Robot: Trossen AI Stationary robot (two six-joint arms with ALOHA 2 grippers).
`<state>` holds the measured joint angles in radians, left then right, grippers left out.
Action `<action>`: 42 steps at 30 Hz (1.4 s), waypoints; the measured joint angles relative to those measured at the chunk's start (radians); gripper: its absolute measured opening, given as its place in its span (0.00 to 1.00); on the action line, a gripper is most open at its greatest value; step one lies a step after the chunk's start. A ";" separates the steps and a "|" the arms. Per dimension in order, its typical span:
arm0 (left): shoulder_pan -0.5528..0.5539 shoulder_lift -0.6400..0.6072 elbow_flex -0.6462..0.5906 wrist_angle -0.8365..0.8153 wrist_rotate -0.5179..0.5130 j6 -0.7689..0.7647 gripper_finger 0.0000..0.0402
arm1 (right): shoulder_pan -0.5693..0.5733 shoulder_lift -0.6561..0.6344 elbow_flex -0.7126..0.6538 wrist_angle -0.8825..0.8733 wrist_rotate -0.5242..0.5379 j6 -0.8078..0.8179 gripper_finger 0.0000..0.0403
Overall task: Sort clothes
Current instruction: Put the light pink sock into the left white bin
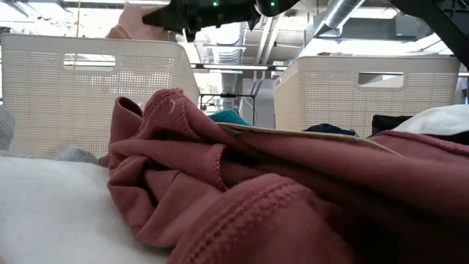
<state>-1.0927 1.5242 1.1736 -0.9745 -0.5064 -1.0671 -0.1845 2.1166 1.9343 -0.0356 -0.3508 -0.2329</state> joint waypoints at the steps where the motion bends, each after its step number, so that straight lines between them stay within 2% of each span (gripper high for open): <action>1: 0.000 0.000 0.000 0.001 0.000 0.000 0.45 | -0.002 0.000 0.000 -0.012 0.000 0.000 0.02; 7: 0.000 0.000 0.000 0.001 -0.002 -0.001 0.45 | -0.009 0.000 0.000 -0.069 0.000 0.023 0.09; 10: 0.000 0.000 0.000 0.001 -0.002 -0.002 0.45 | -0.009 0.000 0.000 -0.072 0.005 0.032 0.19; 17: 0.000 0.000 0.000 0.002 -0.002 -0.011 0.45 | -0.009 -0.003 0.000 -0.074 0.009 0.061 0.51; 21: 0.000 0.000 0.001 0.002 -0.002 -0.015 0.45 | -0.007 -0.039 -0.002 -0.072 0.013 0.060 0.61; 30: 0.000 0.000 0.001 0.005 -0.001 -0.008 0.45 | -0.014 -0.133 0.000 -0.159 0.012 0.076 0.62; 39: 0.005 0.000 0.001 0.005 -0.001 0.016 0.45 | -0.024 -0.115 -0.003 -0.298 -0.028 0.036 0.62; 42: 0.005 0.000 0.001 0.005 -0.001 0.034 0.45 | -0.014 -0.098 -0.001 -0.295 -0.033 0.018 0.62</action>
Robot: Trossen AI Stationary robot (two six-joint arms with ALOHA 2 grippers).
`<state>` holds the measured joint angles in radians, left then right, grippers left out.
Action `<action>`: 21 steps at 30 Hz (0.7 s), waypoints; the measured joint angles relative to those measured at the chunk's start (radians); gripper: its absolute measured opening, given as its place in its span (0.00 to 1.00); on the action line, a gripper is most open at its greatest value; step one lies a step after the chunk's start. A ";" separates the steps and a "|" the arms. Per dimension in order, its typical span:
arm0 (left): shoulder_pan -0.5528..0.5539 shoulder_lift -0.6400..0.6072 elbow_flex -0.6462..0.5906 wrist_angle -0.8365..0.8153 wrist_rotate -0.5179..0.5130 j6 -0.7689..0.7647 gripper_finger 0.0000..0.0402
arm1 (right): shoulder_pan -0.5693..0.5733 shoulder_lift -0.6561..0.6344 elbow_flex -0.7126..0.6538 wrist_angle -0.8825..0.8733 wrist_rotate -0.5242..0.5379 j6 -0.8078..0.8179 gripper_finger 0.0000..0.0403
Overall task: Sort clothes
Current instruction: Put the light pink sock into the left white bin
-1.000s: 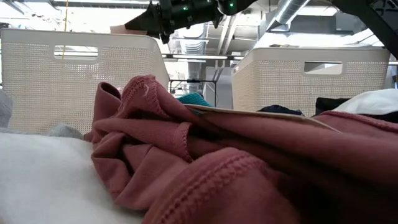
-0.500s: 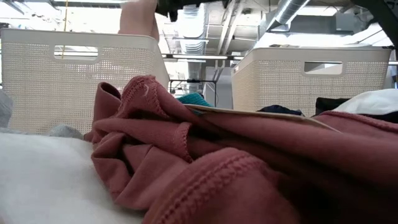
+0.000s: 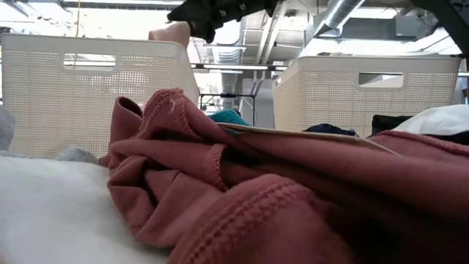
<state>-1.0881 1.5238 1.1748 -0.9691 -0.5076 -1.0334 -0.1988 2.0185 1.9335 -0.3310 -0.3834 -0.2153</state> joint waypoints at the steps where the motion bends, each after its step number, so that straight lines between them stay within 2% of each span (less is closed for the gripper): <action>1: 0.002 0.000 0.000 0.000 0.000 0.005 0.45 | 0.000 0.001 0.000 -0.014 -0.007 0.000 0.62; 9: 0.017 0.000 0.000 0.000 0.000 0.035 0.45 | 0.000 0.004 -0.001 -0.105 -0.003 -0.003 0.62; 16: 0.017 0.000 0.000 0.000 0.000 0.036 0.45 | 0.000 0.004 -0.001 -0.159 0.196 -0.077 0.62; 21: 0.017 0.000 0.000 0.000 0.001 0.022 0.45 | 0.012 -0.007 -0.001 -0.142 0.212 -0.096 0.62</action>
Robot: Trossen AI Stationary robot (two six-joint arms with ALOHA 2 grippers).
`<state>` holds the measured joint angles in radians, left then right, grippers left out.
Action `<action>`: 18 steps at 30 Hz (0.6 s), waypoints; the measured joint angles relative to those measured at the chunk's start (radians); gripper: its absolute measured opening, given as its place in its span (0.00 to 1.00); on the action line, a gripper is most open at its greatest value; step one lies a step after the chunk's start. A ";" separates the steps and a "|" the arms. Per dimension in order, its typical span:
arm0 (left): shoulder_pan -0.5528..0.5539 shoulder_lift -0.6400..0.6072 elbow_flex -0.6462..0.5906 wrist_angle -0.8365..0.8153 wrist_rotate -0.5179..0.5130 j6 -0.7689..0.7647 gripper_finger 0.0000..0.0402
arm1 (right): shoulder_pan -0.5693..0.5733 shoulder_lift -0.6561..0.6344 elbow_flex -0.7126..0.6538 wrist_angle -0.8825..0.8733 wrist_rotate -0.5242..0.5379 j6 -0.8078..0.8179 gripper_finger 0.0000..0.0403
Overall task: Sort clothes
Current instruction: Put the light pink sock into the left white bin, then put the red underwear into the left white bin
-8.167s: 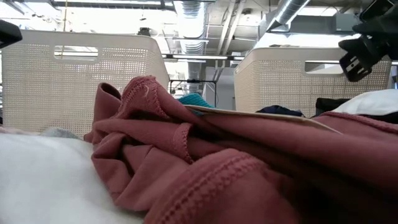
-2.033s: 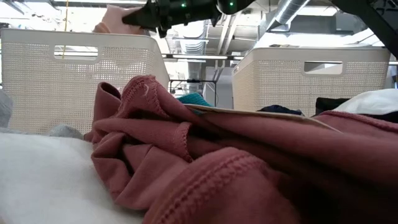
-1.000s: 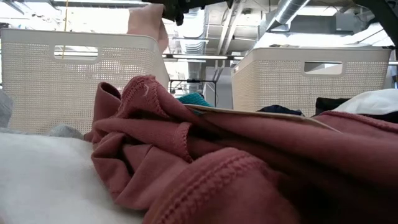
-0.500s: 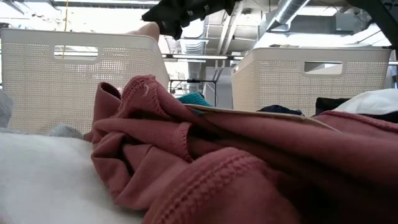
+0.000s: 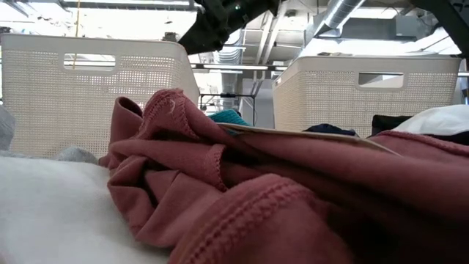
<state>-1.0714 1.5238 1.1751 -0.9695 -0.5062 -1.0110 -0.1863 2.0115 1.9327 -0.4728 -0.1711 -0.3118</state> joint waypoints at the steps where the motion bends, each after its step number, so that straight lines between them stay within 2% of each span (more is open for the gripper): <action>1: 0.000 0.000 0.000 0.000 0.001 -0.001 0.45 | 0.005 -0.002 0.000 0.004 -0.004 -0.001 0.62; 10: 0.000 0.000 0.000 0.001 0.004 -0.011 0.45 | 0.083 -0.072 0.001 -0.157 -0.175 -0.003 0.62; 18: 0.000 0.000 0.000 0.001 0.003 -0.007 0.45 | 0.272 -0.123 0.001 -0.338 -0.200 -0.011 0.62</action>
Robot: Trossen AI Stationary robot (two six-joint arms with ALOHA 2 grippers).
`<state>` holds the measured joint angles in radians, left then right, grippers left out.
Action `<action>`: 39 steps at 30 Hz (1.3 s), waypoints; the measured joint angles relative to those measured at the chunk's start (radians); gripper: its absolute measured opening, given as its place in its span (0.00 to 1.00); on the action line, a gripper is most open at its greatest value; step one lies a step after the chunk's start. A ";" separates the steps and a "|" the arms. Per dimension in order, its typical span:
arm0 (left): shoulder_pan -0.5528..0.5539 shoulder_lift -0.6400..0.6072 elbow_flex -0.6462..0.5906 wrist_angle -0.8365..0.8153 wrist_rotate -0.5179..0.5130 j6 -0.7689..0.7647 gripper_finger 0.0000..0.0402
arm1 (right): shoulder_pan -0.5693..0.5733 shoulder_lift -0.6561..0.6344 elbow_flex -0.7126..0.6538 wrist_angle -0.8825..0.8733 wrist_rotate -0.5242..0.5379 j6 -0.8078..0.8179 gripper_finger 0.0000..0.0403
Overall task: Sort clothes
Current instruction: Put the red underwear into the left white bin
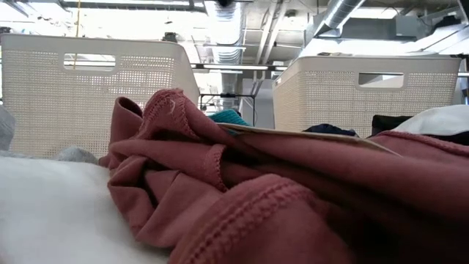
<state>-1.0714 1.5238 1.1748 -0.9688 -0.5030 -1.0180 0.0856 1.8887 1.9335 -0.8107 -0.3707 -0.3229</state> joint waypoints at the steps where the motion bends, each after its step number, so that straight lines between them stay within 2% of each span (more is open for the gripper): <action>1: 0.000 0.000 0.000 0.000 0.000 0.000 0.45 | 0.029 -0.001 0.000 -0.022 0.000 0.001 0.62; 8: 0.000 0.000 0.000 0.000 -0.003 0.017 0.45 | 0.229 0.000 -0.056 -0.016 0.000 0.057 0.62; 14: 0.007 0.000 0.000 0.001 -0.012 0.035 0.45 | 0.344 0.028 -0.150 0.120 0.056 0.136 0.62; 25: 0.024 0.000 0.000 0.020 -0.011 0.088 0.45 | 0.426 0.113 -0.307 0.251 0.080 0.350 0.62; 35: 0.059 0.000 0.000 0.052 -0.013 0.147 0.45 | 0.501 0.193 -0.314 0.325 0.087 0.390 0.62; 39: 0.071 0.000 0.000 0.057 -0.013 0.147 0.45 | 0.512 0.227 -0.314 0.318 0.137 0.401 0.62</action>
<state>-1.0007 1.5238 1.1748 -0.9122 -0.5159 -0.8711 0.5975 2.1156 1.6199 -0.4927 -0.2338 0.0785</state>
